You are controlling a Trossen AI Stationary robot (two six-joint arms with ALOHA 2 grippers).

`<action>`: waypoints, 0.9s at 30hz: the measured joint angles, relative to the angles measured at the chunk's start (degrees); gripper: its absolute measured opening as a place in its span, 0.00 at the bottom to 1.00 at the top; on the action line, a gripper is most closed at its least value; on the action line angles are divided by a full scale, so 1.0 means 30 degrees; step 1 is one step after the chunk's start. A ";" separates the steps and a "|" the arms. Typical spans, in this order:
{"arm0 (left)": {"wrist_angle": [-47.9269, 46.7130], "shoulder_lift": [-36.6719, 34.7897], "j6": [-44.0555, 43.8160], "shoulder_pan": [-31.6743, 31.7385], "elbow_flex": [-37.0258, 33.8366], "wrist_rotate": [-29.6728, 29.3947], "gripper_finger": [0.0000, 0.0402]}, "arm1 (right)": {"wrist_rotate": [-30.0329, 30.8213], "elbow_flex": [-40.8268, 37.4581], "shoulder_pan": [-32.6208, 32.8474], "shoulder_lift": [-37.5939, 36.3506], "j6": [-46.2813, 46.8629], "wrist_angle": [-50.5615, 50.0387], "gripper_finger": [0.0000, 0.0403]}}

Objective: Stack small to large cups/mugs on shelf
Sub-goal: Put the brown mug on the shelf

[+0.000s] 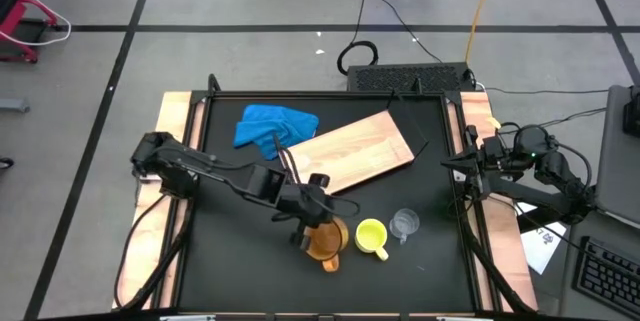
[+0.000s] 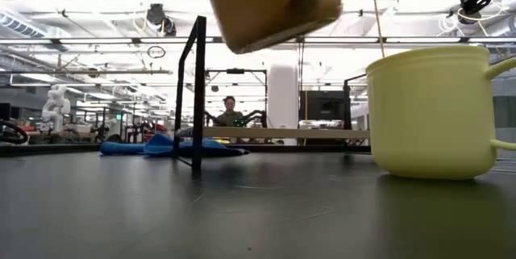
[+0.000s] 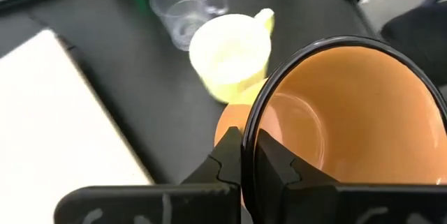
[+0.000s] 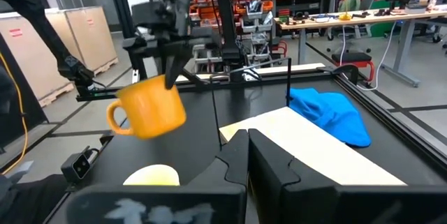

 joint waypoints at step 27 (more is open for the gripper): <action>-0.1399 -0.7826 -0.3037 -0.0776 -0.3741 -0.5815 0.04 | 0.0001 0.0000 -0.0001 0.0000 0.0000 0.0000 0.00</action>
